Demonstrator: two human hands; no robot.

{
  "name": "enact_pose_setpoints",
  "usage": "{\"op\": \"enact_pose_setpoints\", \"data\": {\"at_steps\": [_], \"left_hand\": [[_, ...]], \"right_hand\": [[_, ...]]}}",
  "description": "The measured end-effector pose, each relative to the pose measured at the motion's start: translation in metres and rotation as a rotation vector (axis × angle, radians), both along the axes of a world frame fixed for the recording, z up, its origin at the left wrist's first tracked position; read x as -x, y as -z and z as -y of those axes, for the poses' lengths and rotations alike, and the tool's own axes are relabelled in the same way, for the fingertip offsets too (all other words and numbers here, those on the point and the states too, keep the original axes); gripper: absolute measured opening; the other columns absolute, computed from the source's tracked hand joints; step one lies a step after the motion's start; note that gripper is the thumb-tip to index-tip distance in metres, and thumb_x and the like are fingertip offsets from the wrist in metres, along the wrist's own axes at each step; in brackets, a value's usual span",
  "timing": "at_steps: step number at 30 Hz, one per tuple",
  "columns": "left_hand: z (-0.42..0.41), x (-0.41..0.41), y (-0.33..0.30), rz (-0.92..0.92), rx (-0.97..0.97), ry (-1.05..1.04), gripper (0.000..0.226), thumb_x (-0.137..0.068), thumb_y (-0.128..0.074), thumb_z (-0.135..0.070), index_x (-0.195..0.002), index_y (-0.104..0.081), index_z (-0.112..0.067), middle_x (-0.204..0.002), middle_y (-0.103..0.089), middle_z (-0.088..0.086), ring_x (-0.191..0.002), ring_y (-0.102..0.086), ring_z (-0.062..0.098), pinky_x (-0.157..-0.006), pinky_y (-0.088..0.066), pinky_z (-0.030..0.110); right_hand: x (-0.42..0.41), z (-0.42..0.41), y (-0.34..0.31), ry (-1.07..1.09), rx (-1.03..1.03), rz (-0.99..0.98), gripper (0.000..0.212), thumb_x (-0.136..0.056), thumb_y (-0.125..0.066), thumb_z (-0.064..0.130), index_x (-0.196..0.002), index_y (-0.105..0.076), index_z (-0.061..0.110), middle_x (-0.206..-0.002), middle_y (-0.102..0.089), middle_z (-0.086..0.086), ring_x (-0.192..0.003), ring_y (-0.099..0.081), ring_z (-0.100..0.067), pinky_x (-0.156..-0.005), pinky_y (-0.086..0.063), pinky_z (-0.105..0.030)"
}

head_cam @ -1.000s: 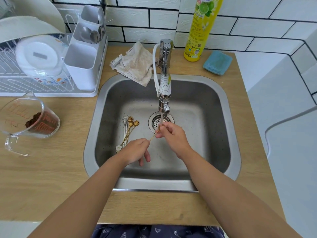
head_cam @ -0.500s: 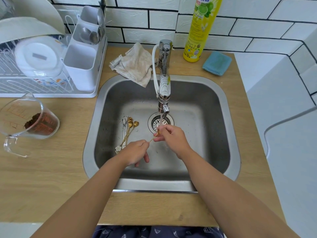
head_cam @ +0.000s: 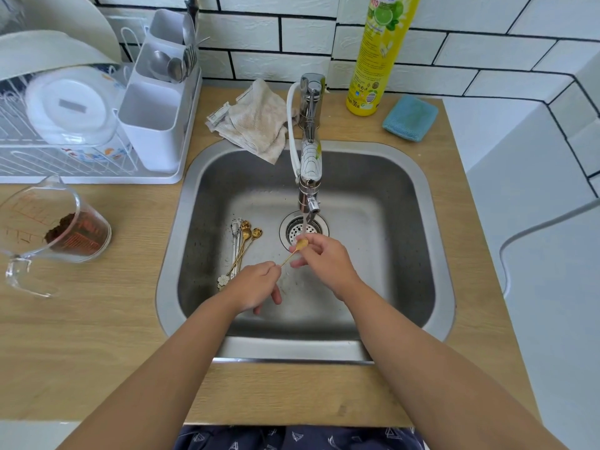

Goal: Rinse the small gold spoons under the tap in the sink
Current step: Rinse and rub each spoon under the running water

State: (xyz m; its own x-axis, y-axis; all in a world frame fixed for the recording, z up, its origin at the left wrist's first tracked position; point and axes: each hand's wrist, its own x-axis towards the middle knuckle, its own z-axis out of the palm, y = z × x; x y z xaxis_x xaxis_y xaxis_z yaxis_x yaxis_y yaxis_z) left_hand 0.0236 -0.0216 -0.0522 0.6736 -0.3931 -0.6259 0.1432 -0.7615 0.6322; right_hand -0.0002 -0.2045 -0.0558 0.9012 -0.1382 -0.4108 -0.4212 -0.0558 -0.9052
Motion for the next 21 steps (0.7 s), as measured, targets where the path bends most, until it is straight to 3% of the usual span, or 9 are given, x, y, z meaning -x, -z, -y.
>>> {"op": "enact_pose_setpoints", "data": {"at_steps": [4,9,12,14,18,21], "left_hand": [[0.0027,-0.0025,-0.0052,-0.125,0.046,-0.106,0.031,-0.081,-0.028,-0.045,-0.078,-0.042,-0.018,-0.077,-0.078,-0.001,-0.059,-0.039,0.018,-0.056,-0.037,0.032],[0.003,-0.0019,-0.0072,-0.1,0.015,-0.108,0.053,-0.09,-0.021,-0.07,-0.078,-0.049,-0.026,-0.078,-0.078,-0.006,-0.04,-0.041,0.006,-0.049,-0.038,0.025],[0.0005,-0.0004,-0.0023,0.01,0.021,-0.051,0.051,-0.096,-0.021,-0.069,-0.087,-0.054,-0.032,-0.076,-0.075,-0.012,-0.043,-0.051,0.009,-0.059,-0.045,0.029],[-0.0005,-0.0002,-0.001,0.053,0.021,-0.035,0.05,-0.097,-0.021,-0.068,-0.086,-0.055,-0.032,-0.074,-0.074,-0.013,-0.042,-0.054,0.012,-0.061,-0.044,0.03],[-0.0006,-0.0004,-0.0037,0.049,0.032,-0.015,0.053,-0.096,-0.02,-0.069,-0.084,-0.052,-0.029,-0.077,-0.074,-0.013,-0.039,-0.052,0.014,-0.055,-0.043,0.028],[0.0,0.0007,-0.004,0.022,0.06,-0.023,0.053,-0.097,-0.024,-0.068,-0.088,-0.05,-0.023,-0.08,-0.075,-0.013,-0.038,-0.049,0.009,-0.048,-0.043,0.025]], "right_hand": [[0.0001,0.0032,-0.0016,-0.023,-0.22,0.023,0.033,-0.103,-0.06,0.008,-0.134,-0.064,0.02,-0.105,-0.08,0.0,-0.086,-0.079,-0.018,-0.096,-0.058,-0.028],[-0.0014,0.0059,-0.0045,0.023,-0.232,0.037,0.003,-0.099,-0.069,0.012,-0.1,-0.071,0.013,-0.088,-0.078,-0.005,-0.079,-0.078,-0.017,-0.092,-0.061,-0.032],[-0.0014,0.0042,-0.0051,0.042,-0.191,0.012,0.019,-0.106,-0.059,0.02,-0.094,-0.071,0.012,-0.079,-0.079,-0.002,-0.076,-0.078,-0.016,-0.079,-0.061,-0.021],[-0.0024,0.0048,-0.0048,0.049,-0.214,0.0,0.022,-0.107,-0.055,0.019,-0.095,-0.072,0.012,-0.082,-0.08,-0.003,-0.078,-0.079,-0.017,-0.082,-0.061,-0.023],[-0.0014,0.0072,-0.0033,0.06,-0.276,0.009,0.01,-0.1,-0.069,0.017,-0.096,-0.075,0.011,-0.089,-0.081,-0.007,-0.08,-0.077,-0.018,-0.087,-0.061,-0.029],[-0.0025,0.0083,-0.0026,0.088,-0.222,-0.006,0.018,-0.096,-0.073,0.028,-0.091,-0.077,0.012,-0.087,-0.081,-0.009,-0.073,-0.077,-0.018,-0.086,-0.06,-0.031]]}}
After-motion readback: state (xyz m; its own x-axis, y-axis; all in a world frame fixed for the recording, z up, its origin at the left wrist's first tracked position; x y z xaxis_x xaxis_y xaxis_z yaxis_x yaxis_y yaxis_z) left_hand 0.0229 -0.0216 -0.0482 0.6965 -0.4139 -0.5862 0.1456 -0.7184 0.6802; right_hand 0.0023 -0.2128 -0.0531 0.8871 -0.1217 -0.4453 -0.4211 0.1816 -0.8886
